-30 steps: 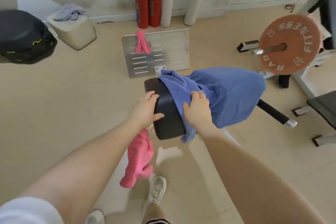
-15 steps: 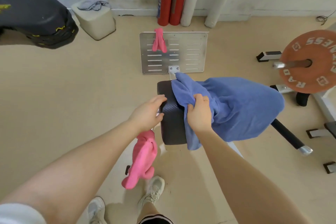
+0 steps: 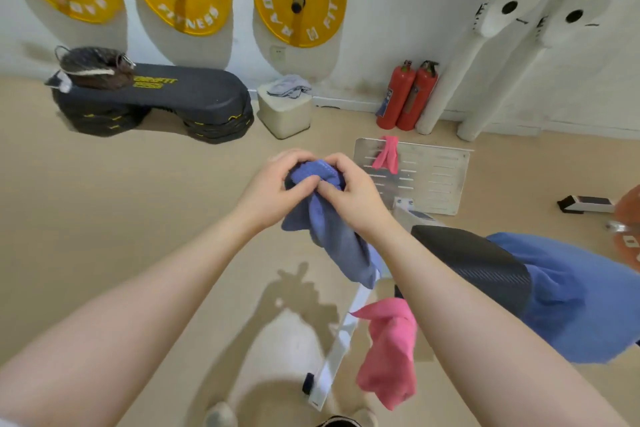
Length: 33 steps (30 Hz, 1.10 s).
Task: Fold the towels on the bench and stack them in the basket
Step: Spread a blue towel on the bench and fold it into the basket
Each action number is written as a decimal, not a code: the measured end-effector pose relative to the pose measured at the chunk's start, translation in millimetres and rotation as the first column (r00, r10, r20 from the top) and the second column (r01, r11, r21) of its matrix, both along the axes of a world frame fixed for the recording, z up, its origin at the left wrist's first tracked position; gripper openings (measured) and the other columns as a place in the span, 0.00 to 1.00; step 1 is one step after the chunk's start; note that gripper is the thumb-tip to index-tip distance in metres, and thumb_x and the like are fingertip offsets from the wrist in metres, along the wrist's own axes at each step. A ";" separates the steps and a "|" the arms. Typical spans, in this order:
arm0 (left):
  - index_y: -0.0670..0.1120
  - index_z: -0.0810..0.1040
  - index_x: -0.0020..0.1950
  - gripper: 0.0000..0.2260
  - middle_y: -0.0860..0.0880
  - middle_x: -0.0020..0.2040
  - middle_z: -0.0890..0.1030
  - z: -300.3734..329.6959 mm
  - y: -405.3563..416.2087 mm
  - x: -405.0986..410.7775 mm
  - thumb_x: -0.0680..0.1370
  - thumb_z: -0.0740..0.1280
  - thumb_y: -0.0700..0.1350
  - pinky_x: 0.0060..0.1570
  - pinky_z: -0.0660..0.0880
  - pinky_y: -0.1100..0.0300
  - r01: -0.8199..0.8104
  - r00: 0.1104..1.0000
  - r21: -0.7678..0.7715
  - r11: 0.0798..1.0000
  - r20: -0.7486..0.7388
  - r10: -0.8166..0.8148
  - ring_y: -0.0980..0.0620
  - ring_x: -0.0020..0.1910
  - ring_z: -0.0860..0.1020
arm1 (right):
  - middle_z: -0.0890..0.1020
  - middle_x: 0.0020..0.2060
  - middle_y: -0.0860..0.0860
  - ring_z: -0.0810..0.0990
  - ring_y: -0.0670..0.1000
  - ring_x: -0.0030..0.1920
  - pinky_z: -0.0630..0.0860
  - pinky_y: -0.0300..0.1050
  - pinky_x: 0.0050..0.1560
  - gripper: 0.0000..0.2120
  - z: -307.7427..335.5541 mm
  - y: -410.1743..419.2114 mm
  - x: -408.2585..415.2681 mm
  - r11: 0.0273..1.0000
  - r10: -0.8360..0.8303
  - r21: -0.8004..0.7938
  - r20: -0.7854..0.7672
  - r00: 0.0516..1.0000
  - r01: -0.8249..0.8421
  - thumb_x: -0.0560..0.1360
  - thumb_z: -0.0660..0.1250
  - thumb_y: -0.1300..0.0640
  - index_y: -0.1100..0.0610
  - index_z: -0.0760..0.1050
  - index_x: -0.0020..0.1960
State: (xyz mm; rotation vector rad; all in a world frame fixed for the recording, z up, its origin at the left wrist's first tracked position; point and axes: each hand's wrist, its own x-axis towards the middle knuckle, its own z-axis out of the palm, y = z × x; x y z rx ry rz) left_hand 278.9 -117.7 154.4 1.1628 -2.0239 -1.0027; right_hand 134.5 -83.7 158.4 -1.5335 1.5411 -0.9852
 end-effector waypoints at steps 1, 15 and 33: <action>0.53 0.75 0.53 0.13 0.58 0.51 0.75 4.0 -7.6 28.9 0.71 0.61 0.54 0.50 0.63 0.80 -0.020 1.000 0.029 0.999 0.013 0.020 0.61 0.51 0.72 | 0.76 0.37 0.39 0.74 0.39 0.39 0.69 0.28 0.40 0.09 3.1 -8.8 23.6 0.999 0.048 0.001 -0.027 0.998 -0.048 0.74 0.63 0.64 0.51 0.71 0.48; 0.49 0.78 0.48 0.04 0.51 0.43 0.78 -6.1 -109.0 294.8 0.75 0.66 0.45 0.51 0.64 0.56 -0.160 0.904 -0.104 0.982 0.383 0.188 0.51 0.48 0.67 | 0.76 0.40 0.50 0.71 0.50 0.42 0.64 0.41 0.37 0.07 -12.5 -134.3 267.6 0.954 0.293 0.053 -0.375 0.879 -0.295 0.73 0.63 0.61 0.58 0.75 0.51; 0.48 0.62 0.30 0.18 0.53 0.28 0.65 10.8 -438.5 418.0 0.73 0.69 0.45 0.28 0.61 0.66 -0.305 0.942 0.092 0.948 0.174 0.286 0.57 0.28 0.63 | 0.71 0.29 0.47 0.69 0.50 0.36 0.65 0.43 0.37 0.15 -10.9 -492.1 366.8 0.967 0.222 0.178 -0.225 0.949 -0.184 0.77 0.60 0.58 0.52 0.67 0.31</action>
